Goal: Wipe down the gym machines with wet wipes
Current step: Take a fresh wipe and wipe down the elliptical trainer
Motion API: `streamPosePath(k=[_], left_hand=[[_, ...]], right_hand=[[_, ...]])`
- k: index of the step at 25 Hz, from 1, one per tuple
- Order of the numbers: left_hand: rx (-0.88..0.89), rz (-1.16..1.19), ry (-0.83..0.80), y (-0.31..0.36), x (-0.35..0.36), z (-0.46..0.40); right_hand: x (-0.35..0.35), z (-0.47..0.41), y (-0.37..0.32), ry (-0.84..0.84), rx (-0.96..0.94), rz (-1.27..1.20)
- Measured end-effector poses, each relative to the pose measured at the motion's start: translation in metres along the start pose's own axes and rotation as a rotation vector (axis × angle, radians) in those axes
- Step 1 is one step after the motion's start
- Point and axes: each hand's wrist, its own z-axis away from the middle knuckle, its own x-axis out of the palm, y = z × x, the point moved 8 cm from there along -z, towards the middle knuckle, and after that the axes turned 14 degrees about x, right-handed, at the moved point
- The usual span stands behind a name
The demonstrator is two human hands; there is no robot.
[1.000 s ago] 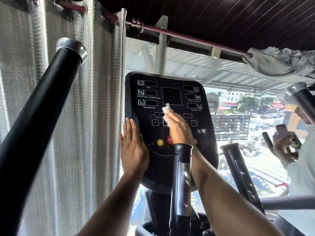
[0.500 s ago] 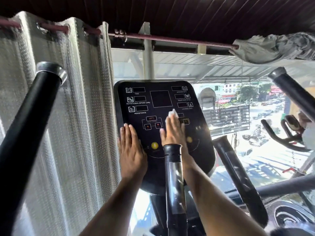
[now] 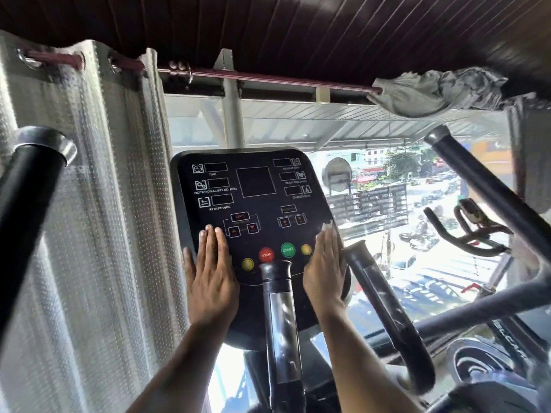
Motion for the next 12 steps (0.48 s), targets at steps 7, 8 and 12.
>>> streamPosePath(k=[7, 8, 12], left_hand=[[0.053, -0.041, -0.022, -0.001, 0.009, -0.001], [0.059, -0.048, -0.034, 0.000, 0.012, 0.000], [0.077, -0.072, -0.047, 0.003, 0.010, -0.002]], right_hand=[[0.015, -0.086, -0.031, 0.008, 0.087, 0.096], [0.017, -0.101, -0.037, 0.012, 0.107, 0.094], [0.001, -0.121, -0.040, 0.073, 0.135, -0.108]])
